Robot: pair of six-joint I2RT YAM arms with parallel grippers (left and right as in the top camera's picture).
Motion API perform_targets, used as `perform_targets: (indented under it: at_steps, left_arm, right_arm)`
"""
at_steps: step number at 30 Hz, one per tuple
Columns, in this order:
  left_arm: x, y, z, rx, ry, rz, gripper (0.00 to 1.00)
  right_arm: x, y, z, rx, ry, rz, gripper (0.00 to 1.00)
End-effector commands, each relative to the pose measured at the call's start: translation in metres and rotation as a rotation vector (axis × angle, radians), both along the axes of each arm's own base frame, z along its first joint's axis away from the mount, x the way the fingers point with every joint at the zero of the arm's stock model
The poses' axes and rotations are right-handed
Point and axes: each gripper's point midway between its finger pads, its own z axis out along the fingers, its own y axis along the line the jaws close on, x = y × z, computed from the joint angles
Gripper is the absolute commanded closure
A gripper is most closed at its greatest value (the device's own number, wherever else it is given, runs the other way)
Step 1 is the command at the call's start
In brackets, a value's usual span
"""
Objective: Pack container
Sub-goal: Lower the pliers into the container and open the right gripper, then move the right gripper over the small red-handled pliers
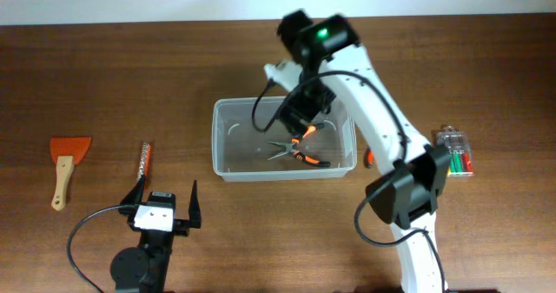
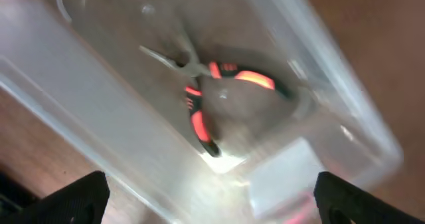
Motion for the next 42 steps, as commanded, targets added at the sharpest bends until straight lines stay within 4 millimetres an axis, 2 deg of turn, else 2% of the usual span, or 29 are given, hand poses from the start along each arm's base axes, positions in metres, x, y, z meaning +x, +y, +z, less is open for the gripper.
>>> perform_targets:
  at_steps: [1,6,7,11,15,18,22,26,30,35,42]
  left_arm:
    - [0.000,0.000,-0.002,-0.006,-0.001,-0.001,0.01]
    - [0.000,0.000,-0.002,-0.006,-0.001,-0.001,0.01]
    - [0.000,0.000,-0.002,-0.006,-0.001,-0.001,0.01]
    - [0.000,0.000,-0.002,-0.006,-0.001,-0.001,0.01]
    - [0.000,0.000,-0.002,-0.006,-0.001,-0.001,0.01]
    - [0.000,0.000,-0.002,-0.006,-0.001,-0.001,0.01]
    - [0.000,0.000,-0.002,-0.006,-0.001,-0.001,0.01]
    - [0.000,0.000,-0.002,-0.006,-0.001,-0.001,0.01]
    - [0.000,0.000,-0.002,-0.006,-0.001,-0.001,0.01]
    - [0.000,0.000,-0.002,-0.006,-0.001,-0.001,0.01]
    - [0.000,0.000,-0.002,-0.006,-0.001,-0.001,0.01]
  right_arm:
    - [0.024,-0.040,0.048,-0.010,-0.161,-0.168,0.01]
    - [0.032,-0.102,0.085,-0.046,-0.268,-0.376,0.01]
    - [0.031,-0.110,0.090,-0.037,-0.274,-0.410,0.01]
    - [0.012,-0.141,0.107,0.002,-0.267,-0.513,0.01]
    - [-0.023,-0.179,0.106,-0.069,-0.233,-0.584,0.01]
    - [-0.053,-0.209,0.098,-0.113,-0.184,-0.653,0.01]
    - [-0.069,-0.231,0.089,-0.081,-0.131,-0.739,0.01]
    - [-0.066,-0.251,0.075,-0.078,-0.105,-0.775,0.01]
    - [-0.057,-0.260,0.056,-0.083,-0.096,-0.747,0.01]
    - [-0.051,-0.245,0.009,-0.030,-0.022,-0.637,0.01]
    - [-0.060,-0.237,-0.053,-0.006,0.055,-0.633,0.01]
